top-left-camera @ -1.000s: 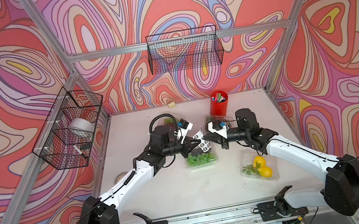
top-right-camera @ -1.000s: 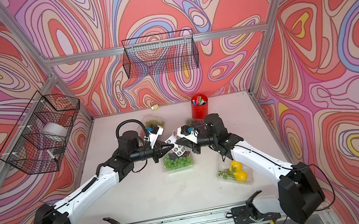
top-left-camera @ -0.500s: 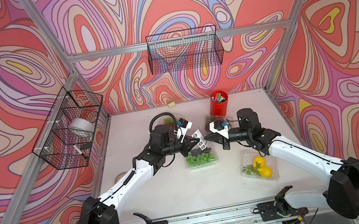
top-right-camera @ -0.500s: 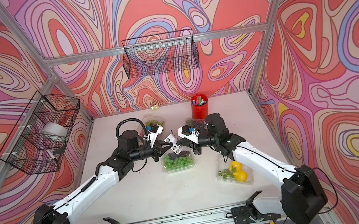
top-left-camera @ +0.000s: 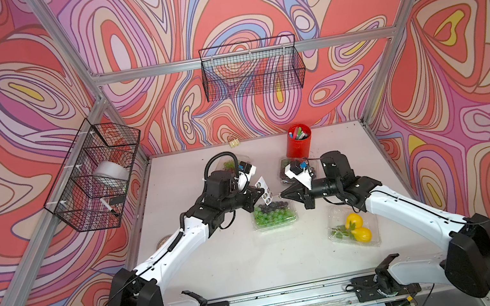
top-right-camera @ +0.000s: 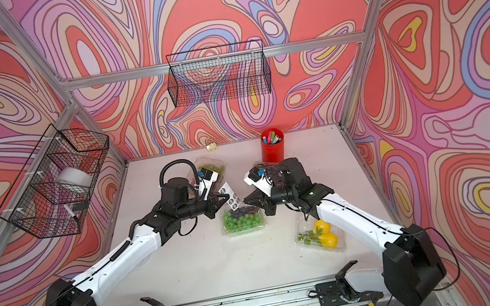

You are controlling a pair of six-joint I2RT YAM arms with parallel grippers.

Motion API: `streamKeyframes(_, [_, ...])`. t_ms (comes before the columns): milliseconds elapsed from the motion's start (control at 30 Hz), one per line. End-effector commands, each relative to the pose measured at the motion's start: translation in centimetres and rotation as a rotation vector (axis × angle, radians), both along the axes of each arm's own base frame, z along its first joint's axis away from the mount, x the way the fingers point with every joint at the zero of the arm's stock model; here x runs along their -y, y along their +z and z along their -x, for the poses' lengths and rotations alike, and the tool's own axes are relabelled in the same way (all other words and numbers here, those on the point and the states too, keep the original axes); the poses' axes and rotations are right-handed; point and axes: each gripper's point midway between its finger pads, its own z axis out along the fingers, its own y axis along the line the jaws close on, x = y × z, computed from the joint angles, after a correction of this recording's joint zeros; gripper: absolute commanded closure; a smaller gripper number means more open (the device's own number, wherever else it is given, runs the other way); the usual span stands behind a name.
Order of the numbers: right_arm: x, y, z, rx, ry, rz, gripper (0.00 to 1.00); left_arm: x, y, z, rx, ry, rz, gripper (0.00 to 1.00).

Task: Label fruit boxes
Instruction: Stick the label on the fruit box.

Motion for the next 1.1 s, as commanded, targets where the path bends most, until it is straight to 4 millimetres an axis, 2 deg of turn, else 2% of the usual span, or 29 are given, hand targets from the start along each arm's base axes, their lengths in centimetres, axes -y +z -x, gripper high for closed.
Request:
streamKeyframes(0, [0.6,-3.8,-0.9,-0.211,-0.142,0.095,1.0,-2.1,-0.3,-0.8,-0.041,0.102,-0.017,1.0])
streamKeyframes(167, [0.4,-6.7,-2.2,-0.325,-0.213,0.199,1.0,-3.8,-0.7,-1.1,-0.055,0.16,-0.021,1.0])
streamKeyframes(333, [-0.2,-8.7,-3.2,-0.348,-0.241,0.275,1.0,-4.6,-0.6,-1.1,-0.049,0.183,-0.021,1.0])
streamKeyframes(567, [-0.7,-11.0,-3.8,-0.381,-0.251,0.362,1.0,-4.7,-0.5,-1.1,-0.049,0.184,-0.018,1.0])
streamKeyframes(900, [0.2,-13.8,-4.4,-0.389,-0.302,0.511,1.0,-4.5,-0.6,-1.1,-0.051,0.177,-0.013,1.0])
streamKeyframes(1067, [0.8,-14.5,-4.5,-0.357,-0.329,0.586,0.91,-4.6,-0.6,-1.1,-0.045,0.178,-0.019,1.0])
